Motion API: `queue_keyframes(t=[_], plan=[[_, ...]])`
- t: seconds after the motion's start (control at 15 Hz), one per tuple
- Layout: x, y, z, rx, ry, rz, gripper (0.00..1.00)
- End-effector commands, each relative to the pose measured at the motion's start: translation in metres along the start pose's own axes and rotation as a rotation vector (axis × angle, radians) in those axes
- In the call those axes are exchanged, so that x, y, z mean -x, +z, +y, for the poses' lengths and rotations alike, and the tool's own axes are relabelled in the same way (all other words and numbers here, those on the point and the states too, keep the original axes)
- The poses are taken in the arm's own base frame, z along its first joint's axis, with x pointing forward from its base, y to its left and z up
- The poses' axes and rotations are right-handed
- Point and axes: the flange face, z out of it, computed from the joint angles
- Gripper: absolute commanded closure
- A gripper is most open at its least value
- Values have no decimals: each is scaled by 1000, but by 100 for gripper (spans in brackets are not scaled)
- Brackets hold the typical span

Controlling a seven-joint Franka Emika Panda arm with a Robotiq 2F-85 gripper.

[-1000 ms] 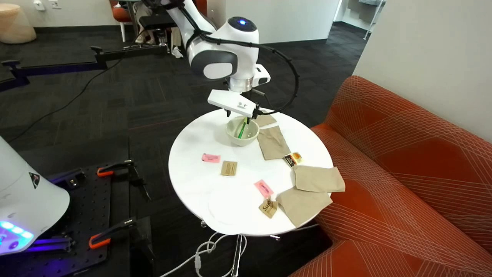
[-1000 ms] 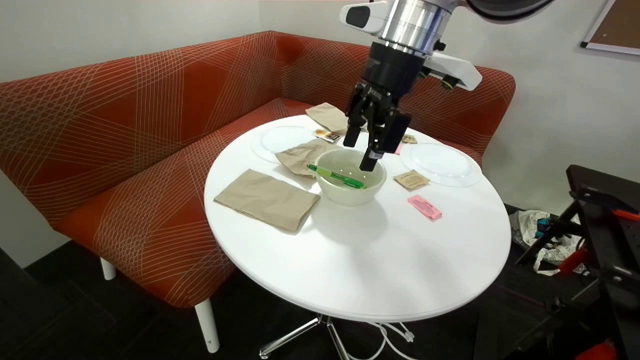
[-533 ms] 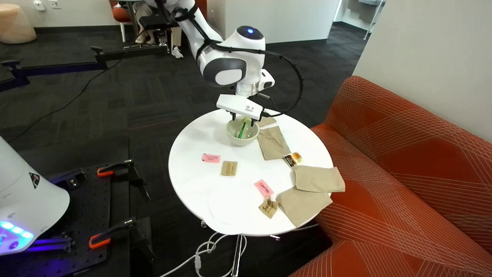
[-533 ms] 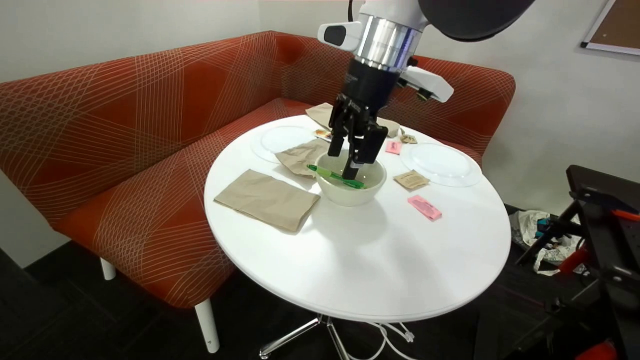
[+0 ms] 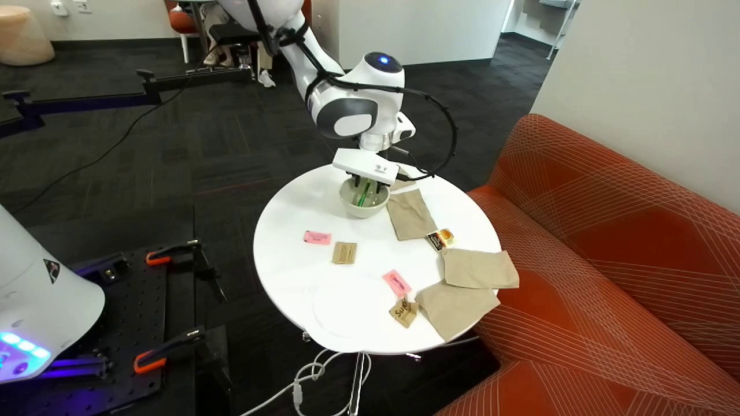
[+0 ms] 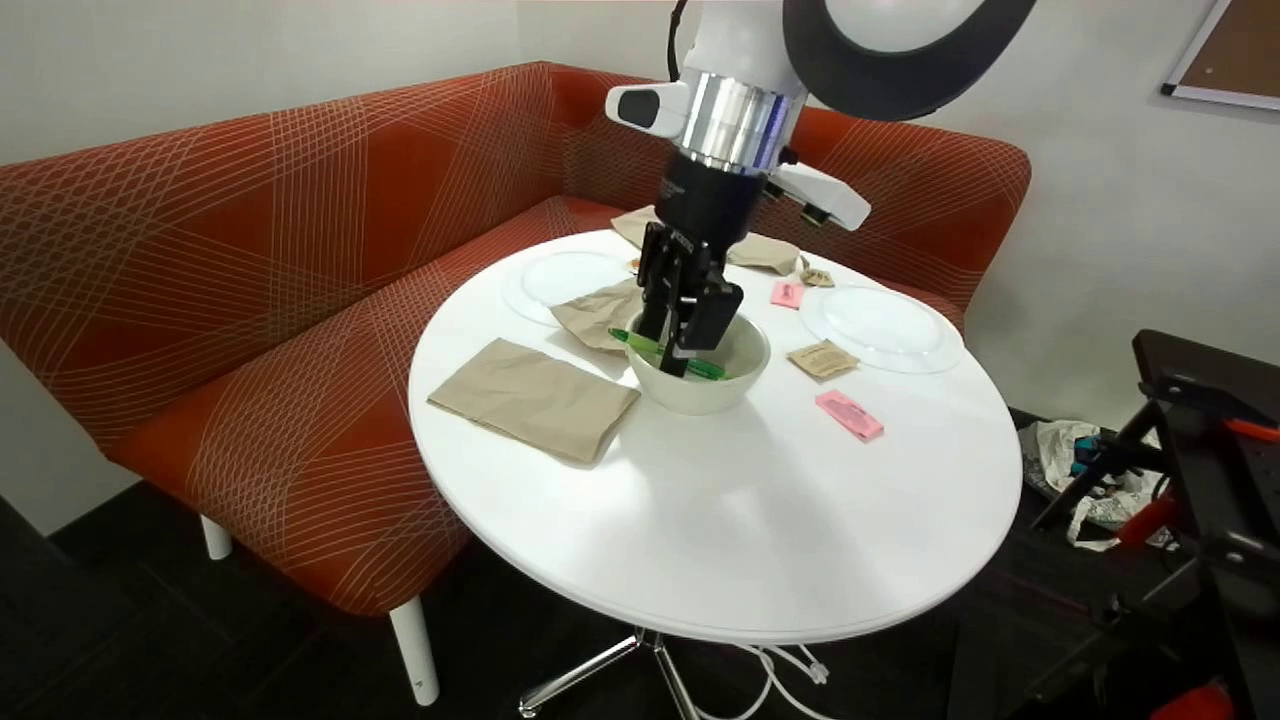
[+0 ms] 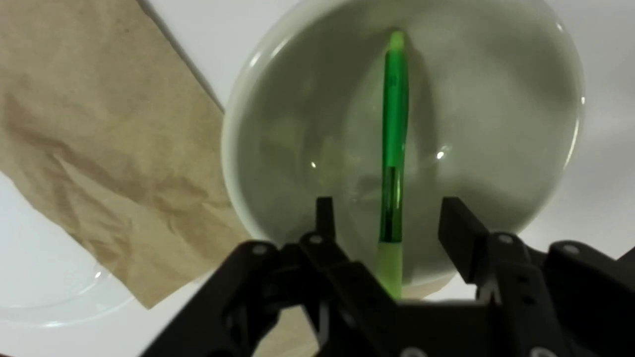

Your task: Take the green pen out of the white bowl

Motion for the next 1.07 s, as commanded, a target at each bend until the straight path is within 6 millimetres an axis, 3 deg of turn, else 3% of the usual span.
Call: queue_keyframes(t=[0.0, 0.2, 0.27, 0.6, 1.0], plan=[[-8, 5, 5, -21, 20, -13, 71], [-7, 5, 5, -17, 24, -14, 96], [-6, 3, 4, -12, 25, -15, 99], [1, -13, 1, 24, 62, 3, 97], [12, -58, -8, 93, 76, 62, 97]])
